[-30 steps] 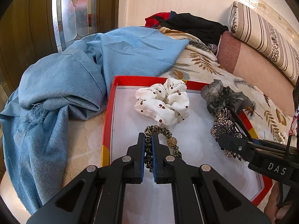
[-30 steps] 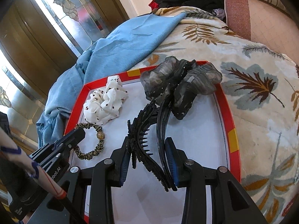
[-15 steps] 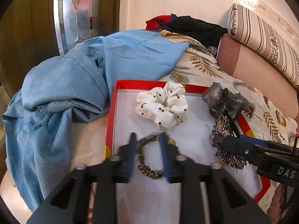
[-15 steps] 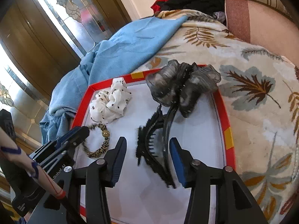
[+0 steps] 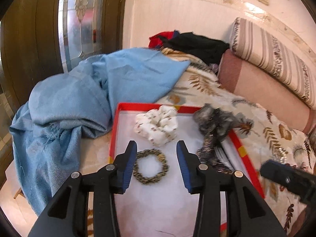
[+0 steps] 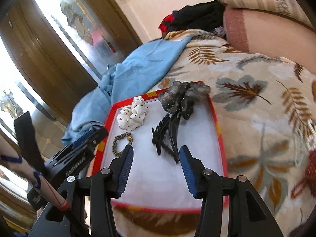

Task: Organize jewelry
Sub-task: 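Lower both items into the tray and open both grippers, then withdraw both grippers from the tray back toward the bedspread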

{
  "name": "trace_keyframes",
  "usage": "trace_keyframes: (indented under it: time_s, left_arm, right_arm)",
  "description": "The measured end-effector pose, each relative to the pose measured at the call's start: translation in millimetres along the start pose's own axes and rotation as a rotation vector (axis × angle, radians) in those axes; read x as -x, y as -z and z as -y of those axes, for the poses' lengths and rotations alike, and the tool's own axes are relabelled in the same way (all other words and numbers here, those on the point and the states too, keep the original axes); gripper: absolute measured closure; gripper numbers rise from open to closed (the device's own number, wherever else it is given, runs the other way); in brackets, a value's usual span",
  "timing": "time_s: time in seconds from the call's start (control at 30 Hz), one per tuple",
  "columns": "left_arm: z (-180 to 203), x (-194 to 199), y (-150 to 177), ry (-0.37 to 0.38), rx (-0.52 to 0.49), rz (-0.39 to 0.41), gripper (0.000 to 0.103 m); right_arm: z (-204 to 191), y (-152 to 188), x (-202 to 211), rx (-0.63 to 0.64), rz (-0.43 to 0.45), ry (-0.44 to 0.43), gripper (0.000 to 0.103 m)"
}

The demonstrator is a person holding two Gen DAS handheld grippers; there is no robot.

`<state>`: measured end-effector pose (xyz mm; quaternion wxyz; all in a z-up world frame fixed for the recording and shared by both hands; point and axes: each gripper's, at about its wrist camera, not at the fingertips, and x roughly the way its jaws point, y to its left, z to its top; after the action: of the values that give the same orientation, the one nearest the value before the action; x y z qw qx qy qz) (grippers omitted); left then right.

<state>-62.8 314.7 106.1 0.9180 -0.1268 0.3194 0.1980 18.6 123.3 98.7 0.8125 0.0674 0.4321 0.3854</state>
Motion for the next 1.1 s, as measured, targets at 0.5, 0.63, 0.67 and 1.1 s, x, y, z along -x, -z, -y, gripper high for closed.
trace_keyframes:
  time_s: [0.5,0.63,0.67,1.1]
  left_arm:
    - [157,74,30,0.186,-0.225,0.05,0.057]
    - [195,94,44,0.252,-0.284,0.028,0.056]
    - [202,99,47,0.265,-0.299,0.022,0.056]
    - [229,91,81,0.276,-0.383,-0.086,0.053]
  right_arm:
    - [69,82,170,-0.181,0.202,0.052,0.046]
    - [94,101,208,-0.227,0.265,0.089,0.046]
    - [104,108,218,-0.249,0.284,0.09,0.046]
    - [217,150,271,-0.496,0.435,0.16,0.045]
